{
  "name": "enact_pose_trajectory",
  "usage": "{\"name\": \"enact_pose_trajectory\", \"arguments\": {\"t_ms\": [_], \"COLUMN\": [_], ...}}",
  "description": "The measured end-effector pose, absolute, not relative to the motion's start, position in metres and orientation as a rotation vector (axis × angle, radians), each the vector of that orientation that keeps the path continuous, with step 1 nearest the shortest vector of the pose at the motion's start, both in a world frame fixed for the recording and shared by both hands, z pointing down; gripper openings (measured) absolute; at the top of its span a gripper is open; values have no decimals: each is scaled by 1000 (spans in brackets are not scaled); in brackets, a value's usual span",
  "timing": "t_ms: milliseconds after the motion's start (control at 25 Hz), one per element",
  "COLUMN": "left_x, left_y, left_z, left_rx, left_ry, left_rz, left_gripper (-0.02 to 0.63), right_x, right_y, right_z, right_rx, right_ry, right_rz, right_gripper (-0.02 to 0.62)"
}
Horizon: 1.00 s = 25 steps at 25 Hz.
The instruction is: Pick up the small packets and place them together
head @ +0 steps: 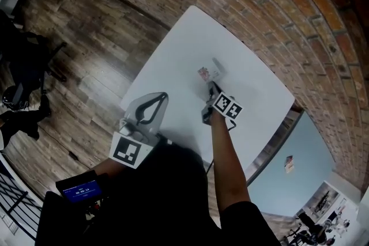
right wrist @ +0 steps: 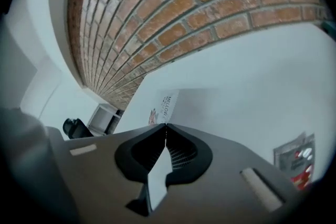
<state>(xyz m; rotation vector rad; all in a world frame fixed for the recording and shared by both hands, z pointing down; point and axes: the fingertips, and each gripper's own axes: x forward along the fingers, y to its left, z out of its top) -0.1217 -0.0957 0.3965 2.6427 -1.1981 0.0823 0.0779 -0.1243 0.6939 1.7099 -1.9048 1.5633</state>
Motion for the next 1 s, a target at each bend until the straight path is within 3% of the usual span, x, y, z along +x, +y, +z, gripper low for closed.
{"name": "enact_pose_trajectory", "arguments": {"t_ms": [1000], "left_x": [0], "left_y": [-55], "left_z": [414], "left_rx": [2853], "left_ry": [-871], "left_rz": [216], "left_gripper": [2], "right_x": [134], "right_y": [-22], "right_z": [493], "right_rx": [1508], "right_ry": [-2100], "right_rz": [580], "right_gripper": [8]}}
